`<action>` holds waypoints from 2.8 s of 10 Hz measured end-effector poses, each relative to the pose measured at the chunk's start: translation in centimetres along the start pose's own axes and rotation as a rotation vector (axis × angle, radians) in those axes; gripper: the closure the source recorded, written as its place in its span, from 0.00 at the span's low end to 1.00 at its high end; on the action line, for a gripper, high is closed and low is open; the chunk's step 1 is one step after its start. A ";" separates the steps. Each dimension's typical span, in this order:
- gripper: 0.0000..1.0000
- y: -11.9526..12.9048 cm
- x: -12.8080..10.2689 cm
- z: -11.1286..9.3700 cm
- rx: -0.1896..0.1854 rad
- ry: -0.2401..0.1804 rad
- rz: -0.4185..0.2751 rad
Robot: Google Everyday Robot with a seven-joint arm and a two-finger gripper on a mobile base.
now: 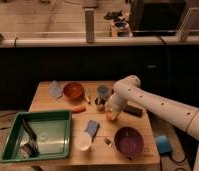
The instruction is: Place apple in paper cup
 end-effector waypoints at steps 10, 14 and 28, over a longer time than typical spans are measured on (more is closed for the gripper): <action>0.97 -0.1 -3.6 -1.2 0.009 -0.006 -0.068; 1.00 0.2 -5.6 -1.9 0.012 -0.010 -0.101; 1.00 2.7 -15.3 -3.6 -0.002 -0.072 -0.303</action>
